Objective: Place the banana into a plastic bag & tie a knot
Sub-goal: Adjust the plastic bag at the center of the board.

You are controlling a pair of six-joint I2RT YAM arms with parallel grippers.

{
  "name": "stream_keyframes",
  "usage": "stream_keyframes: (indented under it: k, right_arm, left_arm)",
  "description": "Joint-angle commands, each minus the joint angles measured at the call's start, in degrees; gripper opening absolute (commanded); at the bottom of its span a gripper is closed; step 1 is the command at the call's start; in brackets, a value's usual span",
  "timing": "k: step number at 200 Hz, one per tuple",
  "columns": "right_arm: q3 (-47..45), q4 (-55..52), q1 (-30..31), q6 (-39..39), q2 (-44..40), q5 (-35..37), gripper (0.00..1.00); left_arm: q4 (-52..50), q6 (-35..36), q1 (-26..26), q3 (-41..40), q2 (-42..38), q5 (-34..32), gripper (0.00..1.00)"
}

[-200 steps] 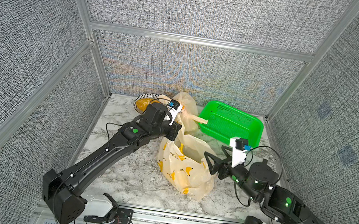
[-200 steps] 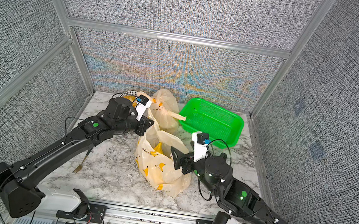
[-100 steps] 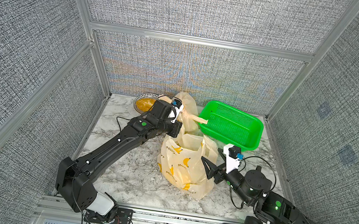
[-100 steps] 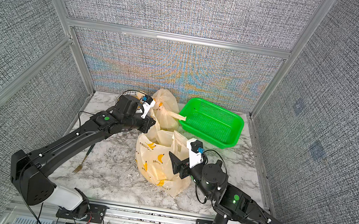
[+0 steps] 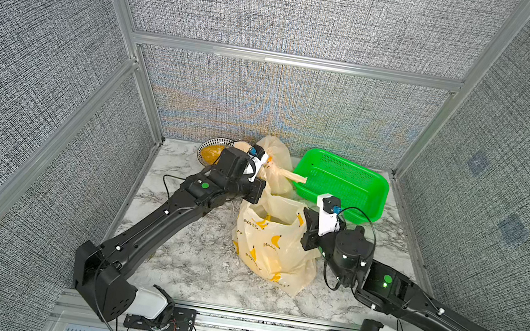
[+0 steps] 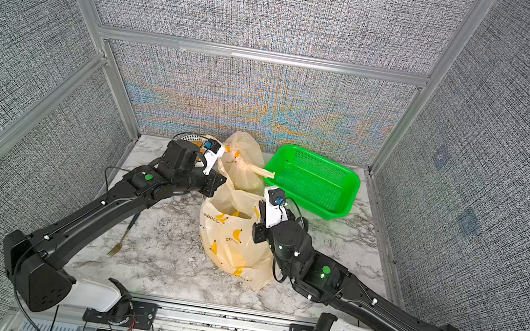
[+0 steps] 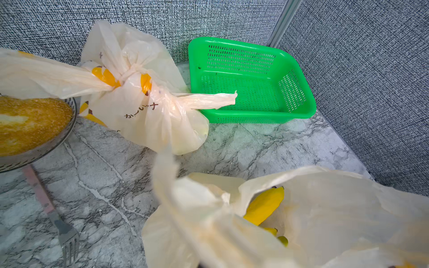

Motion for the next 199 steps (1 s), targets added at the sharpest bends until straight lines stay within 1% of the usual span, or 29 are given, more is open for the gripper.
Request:
stream_keyframes:
  k: [1,12,29,42,48,63,72,82,98,110,125,129,142,147,153,162,172,182,191,199]
  right_arm:
    - [5.84,0.36,-1.26,-2.48,-0.04,0.81,0.00]
    - [11.91,-0.52,-3.77,-3.83,1.37,-4.56,0.00]
    - [22.77,-3.75,-9.30,-4.19,5.16,-14.62,0.00]
    - [27.62,-5.01,-13.70,-3.85,7.26,-22.21,0.00]
    - [28.97,-5.45,-15.00,-3.89,8.15,-24.61,0.00]
    - [30.75,-6.19,-16.47,-3.94,10.20,-28.22,0.00]
    - [30.21,-5.52,-17.59,-3.62,10.39,-32.60,0.00]
    - [28.98,-4.72,-19.19,-2.94,10.12,-36.62,0.00]
    - [26.78,-4.69,-22.37,-3.03,9.90,-42.52,0.00]
    - [23.54,-3.36,-25.60,-2.76,9.24,-46.51,0.00]
    - [18.08,0.00,-30.35,-2.19,8.27,-52.91,0.00]
    - [16.28,1.67,-32.05,-1.86,7.85,-54.95,0.00]
    - [12.04,5.38,-36.16,-0.98,7.59,-60.81,0.00]
    - [10.78,6.62,-37.70,-0.27,7.71,-62.61,0.00]
    - [9.51,8.25,-39.45,0.57,8.01,-65.34,0.00]
    - [8.29,10.24,-41.70,1.92,8.57,-68.66,0.00]
    - [7.55,11.94,-43.58,3.37,9.09,-71.04,0.00]
    - [6.91,14.10,-44.95,4.73,9.37,-73.98,0.00]
    - [6.62,16.24,-45.70,6.29,9.53,-75.68,0.00]
    - [6.65,18.01,-46.07,7.27,9.90,-78.13,0.00]
  left_arm:
    - [-2.13,-0.51,0.27,2.73,-1.74,-1.23,0.00]
    - [-3.13,-1.06,0.23,4.78,-3.10,-2.69,0.00]
    - [-4.10,-1.45,0.23,8.20,-5.41,-4.49,0.00]
    - [-6.06,-2.16,0.24,10.97,-6.95,-6.72,0.00]
    - [-6.17,-2.52,0.21,11.19,-7.84,-7.58,0.00]
    - [-7.05,-3.26,0.23,10.88,-9.43,-10.15,0.00]
    - [-8.58,-3.58,0.22,10.97,-9.46,-10.74,0.00]
    - [-10.20,-4.33,0.21,10.74,-9.58,-10.66,0.00]
    - [-10.61,-4.95,0.20,8.84,-10.52,-8.80,0.00]
    - [-11.09,-4.94,0.20,7.56,-10.91,-8.20,0.09]
    - [-11.05,-3.18,0.20,6.16,-11.05,-6.36,0.26]
    - [-10.99,-2.64,0.23,5.81,-11.12,-6.24,0.33]
    - [-10.51,-1.65,0.24,3.83,-12.53,-6.35,0.65]
    - [-9.69,-1.39,0.28,2.57,-13.35,-6.48,0.74]
    - [-8.51,-1.33,0.24,0.97,-14.98,-6.79,0.83]
    - [-6.17,-1.20,0.29,-1.45,-17.69,-6.64,0.93]
    - [-3.45,-0.87,0.29,-4.96,-21.15,-7.15,0.99]
    - [0.03,0.29,0.29,-8.86,-25.24,-8.27,1.00]
    - [4.92,1.46,0.42,-14.02,-29.11,-9.39,1.00]
    - [9.93,3.06,0.78,-18.41,-32.10,-7.75,1.00]
